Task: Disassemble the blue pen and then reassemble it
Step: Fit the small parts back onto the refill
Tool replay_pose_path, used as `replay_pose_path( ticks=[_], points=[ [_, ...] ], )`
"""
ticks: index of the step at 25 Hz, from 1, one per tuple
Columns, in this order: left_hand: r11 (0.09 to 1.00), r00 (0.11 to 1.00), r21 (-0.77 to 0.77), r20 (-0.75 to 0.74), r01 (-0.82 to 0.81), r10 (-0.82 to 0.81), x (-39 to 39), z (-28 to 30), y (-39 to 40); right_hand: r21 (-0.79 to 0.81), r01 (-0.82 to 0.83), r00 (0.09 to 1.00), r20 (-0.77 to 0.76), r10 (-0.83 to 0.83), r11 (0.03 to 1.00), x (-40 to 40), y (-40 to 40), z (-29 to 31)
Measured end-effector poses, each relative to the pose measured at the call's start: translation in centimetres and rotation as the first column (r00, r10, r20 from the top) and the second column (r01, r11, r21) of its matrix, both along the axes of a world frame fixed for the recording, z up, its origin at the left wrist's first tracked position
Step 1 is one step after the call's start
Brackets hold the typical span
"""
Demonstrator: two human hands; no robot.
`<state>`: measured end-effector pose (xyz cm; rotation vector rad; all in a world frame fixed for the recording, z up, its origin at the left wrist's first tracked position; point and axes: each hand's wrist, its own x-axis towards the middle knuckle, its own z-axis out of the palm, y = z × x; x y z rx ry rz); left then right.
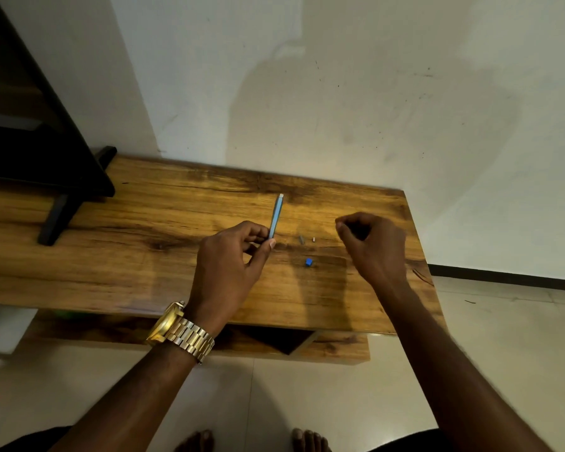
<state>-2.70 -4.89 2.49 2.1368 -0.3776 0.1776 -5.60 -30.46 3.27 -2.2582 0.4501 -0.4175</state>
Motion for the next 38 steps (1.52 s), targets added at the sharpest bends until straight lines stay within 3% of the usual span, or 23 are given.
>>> replay_pose_path(
  ticks=[3, 15, 16, 17, 18, 19, 21, 23, 29, 38],
  points=[
    [1.000, 1.000, 0.009, -0.017, 0.002, -0.002, -0.1, 0.0, -0.1, -0.144, -0.093, 0.987, -0.144, 0.072, 0.985, 1.1, 0.9, -1.8],
    [0.998, 0.999, 0.059, -0.032, -0.007, 0.009, 0.4, -0.5, 0.5, -0.298, -0.147, 0.977, -0.194, 0.091, 0.943, 2.8, 2.8, -3.1],
    [0.998, 1.000, 0.068, -0.027, -0.003, 0.005, 0.3, -0.4, 0.4, -0.209, -0.126, 0.982, -0.163, 0.092, 0.970, 2.7, 2.7, -2.6],
    [0.997, 1.000, 0.076, -0.022, 0.003, -0.002, 0.2, -0.4, 0.4, -0.002, -0.093, 0.991, -0.095, 0.093, 0.996, 2.6, 2.5, -2.2],
    [0.996, 1.000, 0.083, -0.016, 0.010, -0.009, 0.1, -0.3, 0.3, 0.296, -0.089, 0.996, 0.002, 0.093, 0.951, 2.5, 2.4, -1.5],
    [0.996, 1.000, 0.092, -0.010, 0.016, -0.015, 0.0, -0.3, 0.2, 0.548, -0.135, 0.990, 0.114, 0.086, 0.826, 2.3, 2.4, -0.8],
    [0.991, 1.000, 0.128, 0.006, 0.027, -0.028, -0.3, -0.1, -0.1, 0.741, -0.257, 0.961, 0.262, 0.085, 0.620, 1.6, 2.7, -0.1],
    [0.982, 0.998, 0.181, 0.027, 0.054, -0.060, -0.7, -0.1, -0.7, 0.771, -0.300, 0.951, 0.289, 0.110, 0.562, 1.0, 3.0, 0.2],
    [0.966, 0.996, 0.248, 0.037, 0.070, -0.082, -1.1, -0.3, -1.4, 0.747, -0.326, 0.945, 0.258, 0.200, 0.580, 0.5, 2.6, 0.3],
    [0.972, 0.996, 0.222, 0.026, 0.074, -0.082, -0.9, 0.0, -1.0, 0.727, -0.379, 0.925, 0.285, 0.250, 0.572, 0.6, 2.9, 0.3]
  ],
)
